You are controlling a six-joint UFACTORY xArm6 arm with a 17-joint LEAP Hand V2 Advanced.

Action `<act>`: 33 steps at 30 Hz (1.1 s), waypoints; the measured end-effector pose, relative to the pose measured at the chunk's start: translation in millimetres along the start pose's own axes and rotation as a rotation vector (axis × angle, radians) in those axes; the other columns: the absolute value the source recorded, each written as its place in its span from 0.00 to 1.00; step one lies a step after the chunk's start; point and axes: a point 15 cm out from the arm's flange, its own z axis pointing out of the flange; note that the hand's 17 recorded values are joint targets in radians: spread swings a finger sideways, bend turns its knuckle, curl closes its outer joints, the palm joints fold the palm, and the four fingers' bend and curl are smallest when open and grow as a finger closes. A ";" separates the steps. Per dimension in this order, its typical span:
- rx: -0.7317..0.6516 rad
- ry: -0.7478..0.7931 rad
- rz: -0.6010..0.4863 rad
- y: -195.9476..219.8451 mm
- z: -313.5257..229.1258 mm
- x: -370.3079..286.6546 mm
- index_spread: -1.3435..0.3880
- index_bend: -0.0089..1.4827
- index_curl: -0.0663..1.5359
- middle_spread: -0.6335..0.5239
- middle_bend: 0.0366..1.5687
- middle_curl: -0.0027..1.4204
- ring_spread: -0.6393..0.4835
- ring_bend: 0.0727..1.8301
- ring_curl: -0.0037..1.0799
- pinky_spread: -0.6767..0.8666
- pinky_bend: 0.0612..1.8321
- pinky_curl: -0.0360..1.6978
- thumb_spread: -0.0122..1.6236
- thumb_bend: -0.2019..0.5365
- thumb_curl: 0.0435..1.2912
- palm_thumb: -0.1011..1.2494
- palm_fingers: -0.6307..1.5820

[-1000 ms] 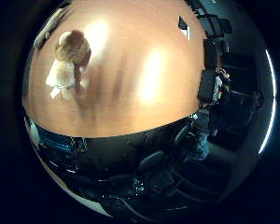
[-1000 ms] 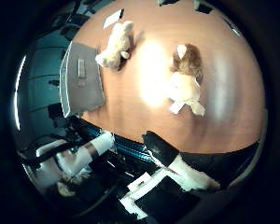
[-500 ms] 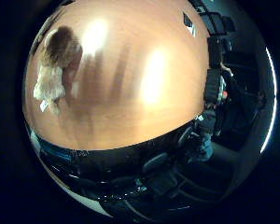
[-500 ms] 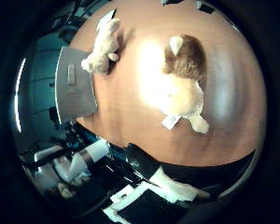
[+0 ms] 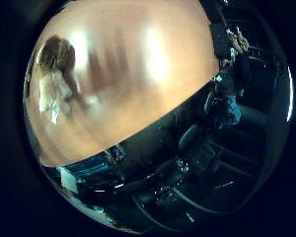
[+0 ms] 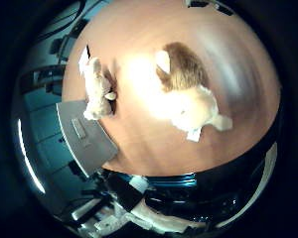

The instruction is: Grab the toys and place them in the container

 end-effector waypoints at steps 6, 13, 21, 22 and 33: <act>-0.015 -0.007 0.066 -4.6 10.2 -5.5 0.78 0.14 0.28 0.81 0.09 0.18 0.87 0.06 0.20 0.74 0.12 0.20 0.60 0.24 0.18 0.20 0.31; -0.061 -0.022 0.092 -14.0 45.7 -12.0 0.79 0.15 0.29 0.82 0.09 0.18 0.87 0.06 0.18 0.73 0.12 0.20 0.62 0.24 0.18 0.25 0.30; -0.058 -0.035 0.101 -26.3 70.3 -10.8 0.79 0.14 0.29 0.81 0.09 0.18 0.87 0.06 0.18 0.72 0.11 0.21 0.63 0.24 0.19 0.31 0.29; -0.064 -0.036 0.101 -26.6 73.7 -11.5 0.79 0.14 0.28 0.81 0.09 0.18 0.87 0.06 0.18 0.72 0.11 0.21 0.63 0.24 0.19 0.31 0.29; -0.091 -0.033 0.088 -35.0 100.7 -20.6 0.78 0.15 0.29 0.79 0.10 0.20 0.86 0.06 0.16 0.72 0.10 0.21 0.63 0.26 0.20 0.39 0.30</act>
